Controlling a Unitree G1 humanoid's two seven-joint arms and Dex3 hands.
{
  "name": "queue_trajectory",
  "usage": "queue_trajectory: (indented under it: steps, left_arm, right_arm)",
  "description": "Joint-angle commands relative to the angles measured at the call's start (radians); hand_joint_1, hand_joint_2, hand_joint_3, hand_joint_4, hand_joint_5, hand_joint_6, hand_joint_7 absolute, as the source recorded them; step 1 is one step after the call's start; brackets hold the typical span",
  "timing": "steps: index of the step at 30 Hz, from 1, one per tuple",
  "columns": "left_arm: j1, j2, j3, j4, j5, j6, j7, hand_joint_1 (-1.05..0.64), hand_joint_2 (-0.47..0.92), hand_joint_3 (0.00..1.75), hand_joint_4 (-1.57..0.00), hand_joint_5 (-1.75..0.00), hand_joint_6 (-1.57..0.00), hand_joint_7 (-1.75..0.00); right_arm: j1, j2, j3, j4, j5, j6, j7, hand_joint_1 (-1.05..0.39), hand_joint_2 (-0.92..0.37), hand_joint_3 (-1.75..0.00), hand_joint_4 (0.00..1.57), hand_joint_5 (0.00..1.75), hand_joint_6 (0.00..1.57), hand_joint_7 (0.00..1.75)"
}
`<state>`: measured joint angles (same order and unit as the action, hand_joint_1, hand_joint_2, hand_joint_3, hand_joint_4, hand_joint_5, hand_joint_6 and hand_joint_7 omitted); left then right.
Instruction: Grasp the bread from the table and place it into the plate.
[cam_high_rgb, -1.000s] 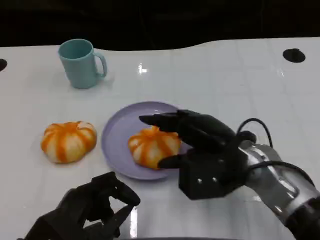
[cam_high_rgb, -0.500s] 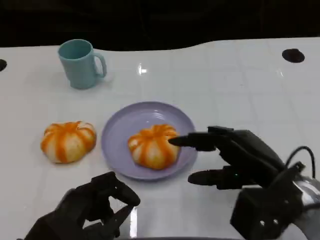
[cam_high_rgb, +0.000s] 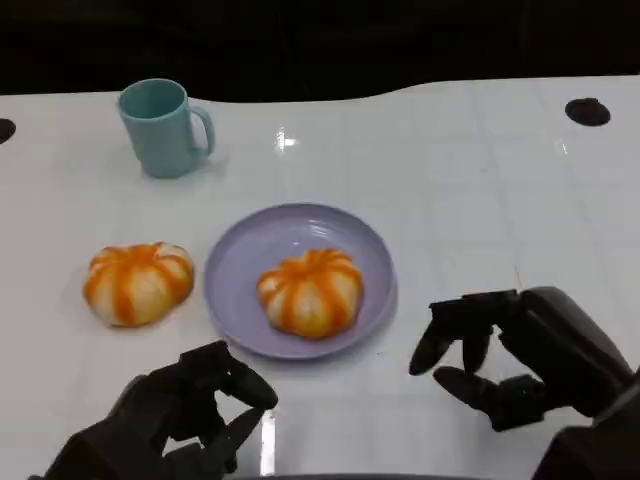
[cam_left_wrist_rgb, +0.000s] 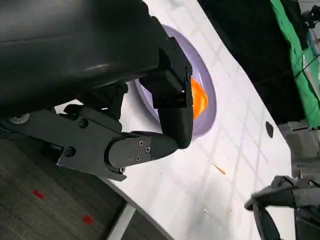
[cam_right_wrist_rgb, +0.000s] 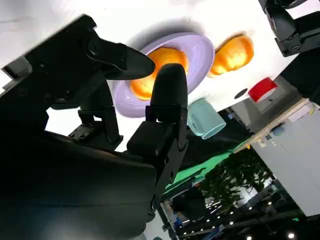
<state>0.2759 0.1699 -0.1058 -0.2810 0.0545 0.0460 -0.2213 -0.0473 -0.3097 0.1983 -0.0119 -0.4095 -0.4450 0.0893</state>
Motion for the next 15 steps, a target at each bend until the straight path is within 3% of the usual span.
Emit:
queue_trajectory:
  steps: [1, 9, 15]
  left_arm:
    - [0.001, 0.009, 0.009, -0.007, -0.011, 0.010, -0.004, -0.31, 0.87, 0.57, -0.71, -1.75, -0.61, -1.30]
    - [-0.006, 0.013, 0.014, -0.005, -0.013, 0.016, -0.006, -0.32, 0.88, 0.55, -0.71, -1.75, -0.61, -1.30]
    - [-0.014, 0.017, 0.019, 0.003, -0.009, 0.014, -0.007, -0.32, 0.88, 0.55, -0.72, -1.75, -0.62, -1.30]
  right_arm:
    - [0.059, -0.038, -0.031, -0.078, -0.019, 0.028, 0.009, -0.10, -0.29, -1.22, 0.88, 1.62, 0.86, 1.21]
    - [0.162, -0.046, -0.066, -0.180, -0.019, 0.068, 0.011, -0.05, -0.29, -1.18, 0.87, 1.67, 0.82, 1.25]
    - [0.187, -0.030, -0.066, -0.158, -0.036, 0.071, -0.026, -0.03, -0.30, -1.16, 0.86, 1.72, 0.80, 1.28]
